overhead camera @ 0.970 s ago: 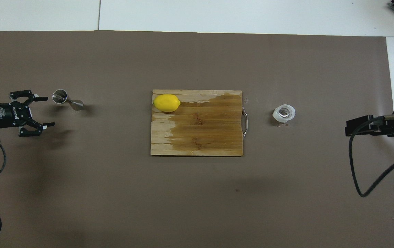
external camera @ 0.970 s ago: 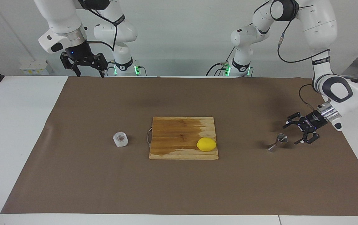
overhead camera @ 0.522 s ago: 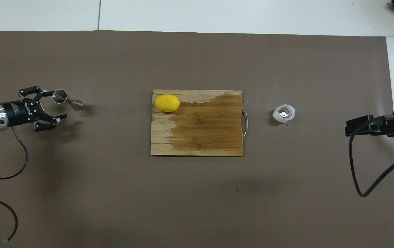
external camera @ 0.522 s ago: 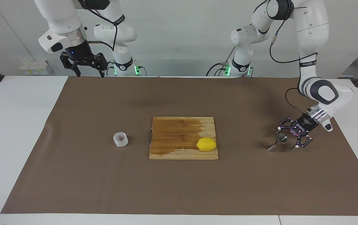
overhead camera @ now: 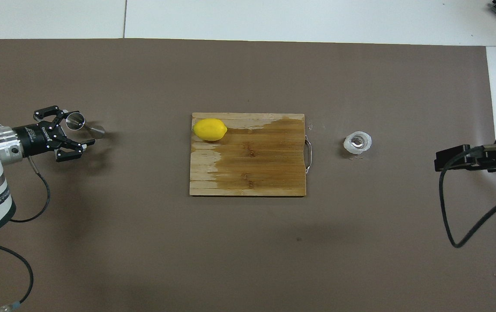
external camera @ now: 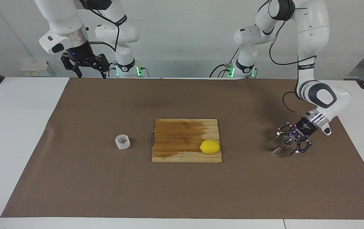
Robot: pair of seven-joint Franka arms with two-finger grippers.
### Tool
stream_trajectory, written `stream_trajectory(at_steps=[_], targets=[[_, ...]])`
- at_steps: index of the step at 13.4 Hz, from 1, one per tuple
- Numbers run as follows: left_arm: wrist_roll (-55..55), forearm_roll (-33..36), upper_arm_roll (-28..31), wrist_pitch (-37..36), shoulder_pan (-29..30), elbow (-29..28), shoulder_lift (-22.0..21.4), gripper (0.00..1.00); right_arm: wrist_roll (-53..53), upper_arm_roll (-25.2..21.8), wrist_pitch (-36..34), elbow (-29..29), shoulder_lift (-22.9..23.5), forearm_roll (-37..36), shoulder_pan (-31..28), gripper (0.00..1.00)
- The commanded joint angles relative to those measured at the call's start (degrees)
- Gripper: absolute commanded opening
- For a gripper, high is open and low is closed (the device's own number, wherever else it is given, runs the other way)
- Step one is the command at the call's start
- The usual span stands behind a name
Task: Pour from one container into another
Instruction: 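Close the left gripper around the small metal cup, then lift the metal cup with the left gripper toward the board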
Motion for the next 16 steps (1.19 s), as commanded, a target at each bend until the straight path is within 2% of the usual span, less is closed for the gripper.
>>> stream_trajectory(at_steps=[1, 3, 6, 7, 8, 14, 16], targets=[[-0.4, -2.8, 0.5, 3.3, -1.9, -2.1, -1.6, 1.00, 0.6, 0.3, -0.4, -0.7, -0.9, 0.7, -0.7, 1.00], [-0.4, -4.0, 0.5, 4.2, -2.3, -2.1, -1.5, 0.96, 0.6, 0.3, -0.4, -0.7, -0.9, 0.7, -0.7, 1.00], [-0.4, -4.0, 0.5, 4.0, -2.0, -2.0, -1.5, 0.31, 0.6, 0.3, -0.4, -0.7, -0.9, 0.7, -0.7, 1.00], [-0.5, -4.0, 0.5, 3.7, -1.7, -1.8, -1.5, 0.13, 0.6, 0.3, -0.4, -0.7, -0.9, 0.7, -0.7, 1.00], [-0.6, -4.0, 0.5, 3.5, -1.5, -1.5, -1.6, 0.01, 0.6, 0.3, -0.4, -0.7, -0.9, 0.7, -0.7, 1.00], [-3.7, -5.0, 0.0, 4.6, -2.8, -0.6, -4.7, 0.00, 0.6, 0.3, -0.4, -0.7, -0.9, 0.7, -0.7, 1.00], [-5.1, -5.0, 0.1, 6.4, -6.0, -0.3, -6.2, 0.00, 0.6, 0.3, -0.4, -0.7, -0.9, 0.7, -0.7, 1.00]])
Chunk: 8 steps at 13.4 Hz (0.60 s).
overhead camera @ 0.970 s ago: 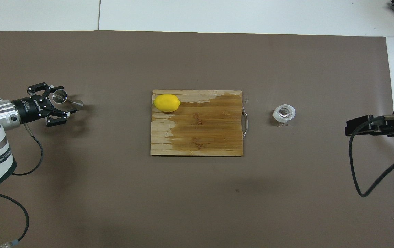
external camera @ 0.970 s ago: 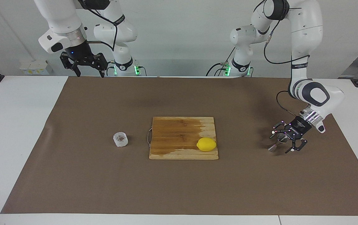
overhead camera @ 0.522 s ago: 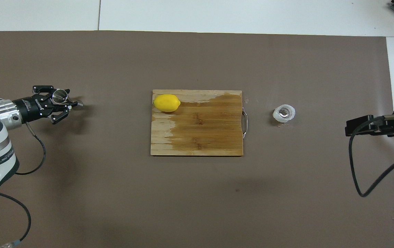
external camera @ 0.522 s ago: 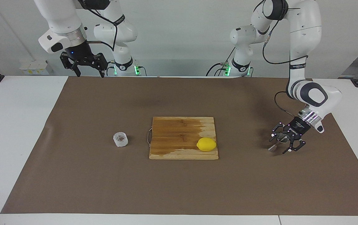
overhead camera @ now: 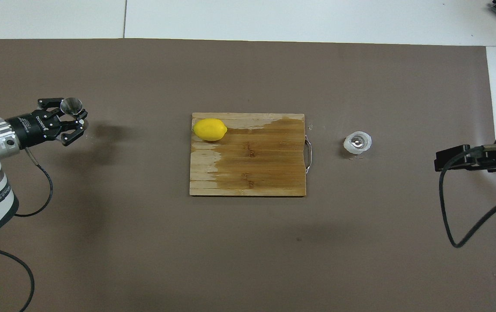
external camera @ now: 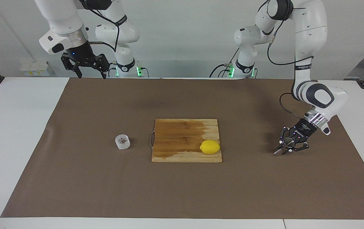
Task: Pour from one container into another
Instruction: 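Lift the metal cup with the left gripper toward the board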
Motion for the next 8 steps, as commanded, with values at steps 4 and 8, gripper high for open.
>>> stream_trajectory(at_steps=[4, 8], targets=[[-10.2, -1.2, 0.1, 9.2, -10.6, -0.1, -3.1, 0.00, 0.6, 0.3, -0.3, -0.7, -0.9, 0.7, -0.7, 1.00], [-12.8, -6.1, -0.9, 8.8, -15.3, 0.7, -5.4, 0.00, 0.6, 0.3, -0.4, -0.7, -0.9, 0.7, -0.7, 1.00]])
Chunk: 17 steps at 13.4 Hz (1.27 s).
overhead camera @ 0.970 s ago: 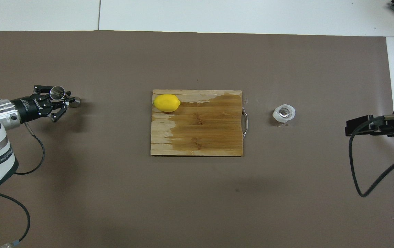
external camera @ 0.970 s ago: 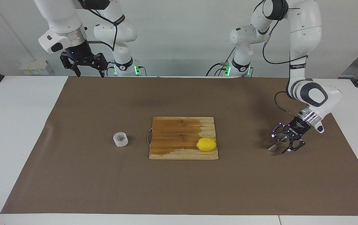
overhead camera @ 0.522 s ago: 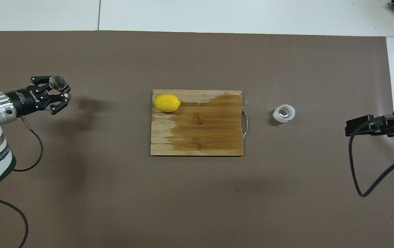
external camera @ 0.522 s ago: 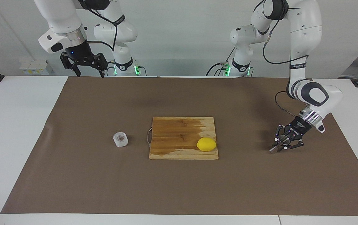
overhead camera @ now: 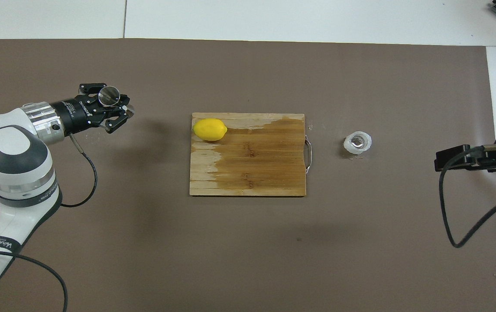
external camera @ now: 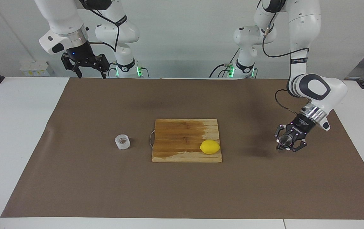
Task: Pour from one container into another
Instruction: 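Lift the metal cup with the left gripper toward the board, then carry the metal cup over the middle of the cutting board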
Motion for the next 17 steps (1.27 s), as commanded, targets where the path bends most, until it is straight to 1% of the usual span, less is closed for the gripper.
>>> stream_trajectory(at_steps=[1, 3, 5, 7, 8, 11, 12, 13, 14, 17], targets=[[-1.2, -3.2, 0.1, 0.8, -4.2, 0.0, -2.9, 0.00, 0.6, 0.3, -0.4, -0.7, -0.9, 0.7, -0.6, 1.00], [-1.6, -4.3, -0.6, 1.1, -7.1, 0.5, -4.0, 0.00, 0.6, 0.3, -0.3, -0.7, -0.9, 0.7, -0.7, 1.00], [-1.7, -8.2, -1.4, 2.9, -10.0, 0.9, -4.0, 0.00, 0.6, 0.3, -0.4, -0.7, -0.9, 0.7, -0.7, 1.00], [-1.8, -9.1, -2.2, 3.4, -12.9, 1.3, -3.9, 0.00, 0.6, 0.3, -0.4, -0.7, -0.9, 0.7, -0.6, 1.00], [-1.7, -11.2, -2.7, 4.4, -14.5, 1.4, -3.8, 0.00, 0.6, 0.3, -0.4, -0.7, -0.9, 0.7, -0.7, 1.00], [-1.7, -16.1, -4.3, 11.7, -20.8, 2.7, -2.8, 0.00, 0.6, 0.3, -0.4, -0.7, -0.9, 0.7, -0.6, 1.00], [-1.4, -16.8, -4.5, 12.0, -21.8, 3.5, -1.7, 0.00, 0.6, 0.3, -0.4, -0.7, -0.9, 0.7, -0.6, 1.00], [-1.2, -17.1, -4.5, 12.9, -24.9, 4.5, 0.7, 0.00, 0.6, 0.3, -0.4, -0.7, -0.9, 0.7, -0.7, 1.00], [-1.1, -17.3, -4.5, 14.4, -26.8, 5.7, 2.0, 0.00, 0.6, 0.3, -0.4, -0.7, -0.9, 0.7, -0.7, 1.00], [2.5, -18.3, -4.9, 15.0, -28.0, 9.6, 7.1, 0.00, 0.6, 0.3, -0.3, -0.7, -0.9, 0.7, -0.7, 1.00]])
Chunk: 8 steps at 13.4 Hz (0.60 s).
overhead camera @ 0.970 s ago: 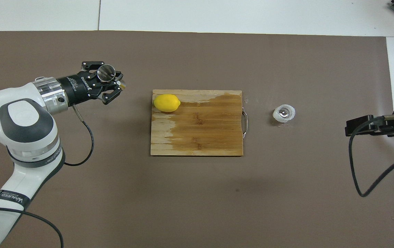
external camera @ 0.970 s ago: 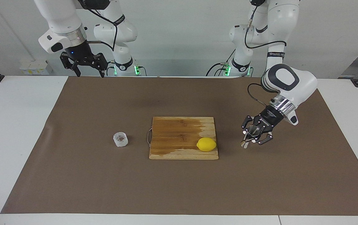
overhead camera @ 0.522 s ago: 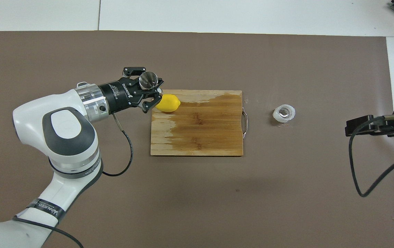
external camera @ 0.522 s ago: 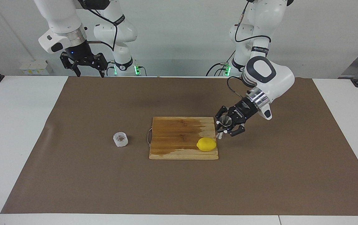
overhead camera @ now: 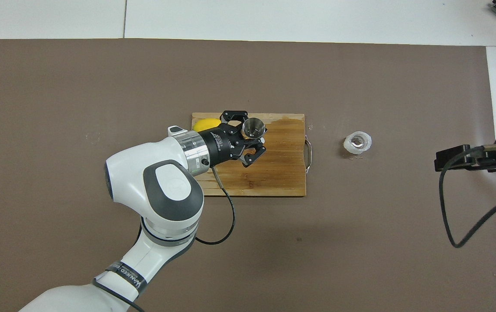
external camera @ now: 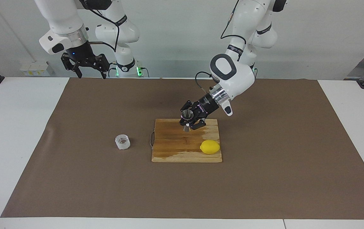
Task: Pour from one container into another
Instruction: 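Carry the metal cup over the middle of the cutting board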
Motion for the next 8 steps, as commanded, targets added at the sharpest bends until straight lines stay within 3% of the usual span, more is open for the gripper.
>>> stream_trajectory(at_steps=[1, 4, 8], targets=[[4.8, -3.2, -0.1, 1.2, -0.8, 4.4, 4.8, 0.00, 0.6, 0.3, -0.4, -0.7, -0.9, 0.7, -0.7, 1.00], [16.1, -10.9, -0.4, 0.9, -0.9, 4.1, 6.6, 0.00, 0.6, 0.3, -0.4, -0.7, -0.9, 0.7, -0.7, 1.00], [18.4, -11.9, -0.8, -0.1, -0.5, 3.9, 8.3, 0.00, 0.6, 0.3, -0.4, -0.7, -0.9, 0.7, -0.7, 1.00]])
